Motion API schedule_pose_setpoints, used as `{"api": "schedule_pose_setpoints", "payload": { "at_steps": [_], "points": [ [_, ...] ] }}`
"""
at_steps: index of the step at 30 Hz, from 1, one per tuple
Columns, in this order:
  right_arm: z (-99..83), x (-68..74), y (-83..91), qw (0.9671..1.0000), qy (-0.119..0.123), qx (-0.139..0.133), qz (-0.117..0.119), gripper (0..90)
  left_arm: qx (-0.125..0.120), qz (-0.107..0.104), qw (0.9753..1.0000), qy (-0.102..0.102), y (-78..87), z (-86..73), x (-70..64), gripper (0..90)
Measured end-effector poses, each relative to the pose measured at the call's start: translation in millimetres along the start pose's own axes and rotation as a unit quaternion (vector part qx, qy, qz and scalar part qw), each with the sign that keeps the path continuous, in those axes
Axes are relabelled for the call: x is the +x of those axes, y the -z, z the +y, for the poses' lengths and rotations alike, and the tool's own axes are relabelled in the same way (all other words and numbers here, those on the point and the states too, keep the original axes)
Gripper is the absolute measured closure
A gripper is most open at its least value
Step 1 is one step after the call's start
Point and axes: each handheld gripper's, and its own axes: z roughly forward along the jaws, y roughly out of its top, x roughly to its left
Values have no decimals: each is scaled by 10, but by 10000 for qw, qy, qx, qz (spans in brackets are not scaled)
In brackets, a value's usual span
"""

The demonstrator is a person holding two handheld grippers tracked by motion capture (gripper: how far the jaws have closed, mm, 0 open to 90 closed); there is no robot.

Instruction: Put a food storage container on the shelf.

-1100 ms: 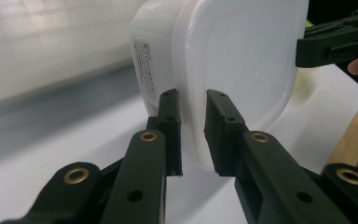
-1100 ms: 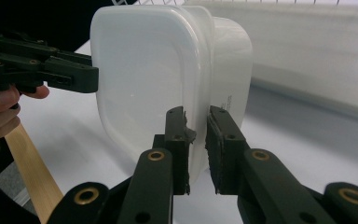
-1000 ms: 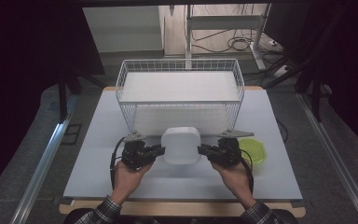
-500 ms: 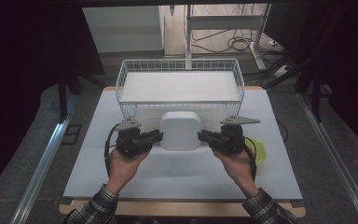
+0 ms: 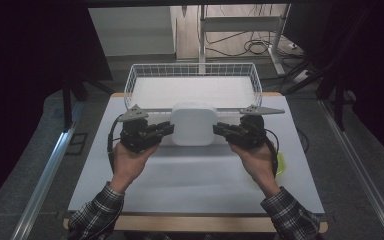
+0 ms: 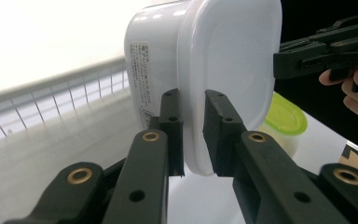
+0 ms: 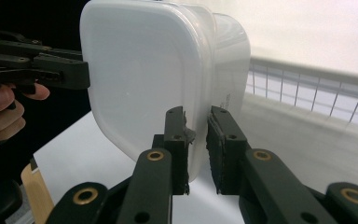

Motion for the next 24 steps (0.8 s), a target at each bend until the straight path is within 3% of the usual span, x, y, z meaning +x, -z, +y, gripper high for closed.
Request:
{"api": "schedule_pose_setpoints", "payload": {
  "at_steps": [12,16,24],
  "points": [
    [342,5,0,9999,42,-128,33,781,-201,-68,9998,26,98,328,96,789],
    [494,-26,-11,9998,74,-168,9,781,-258,-196,9995,71,72,454,196,790],
    [704,-102,-49,9997,76,-211,-124,779,-302,-208,9992,126,-5,619,291,790]
  ]
}}
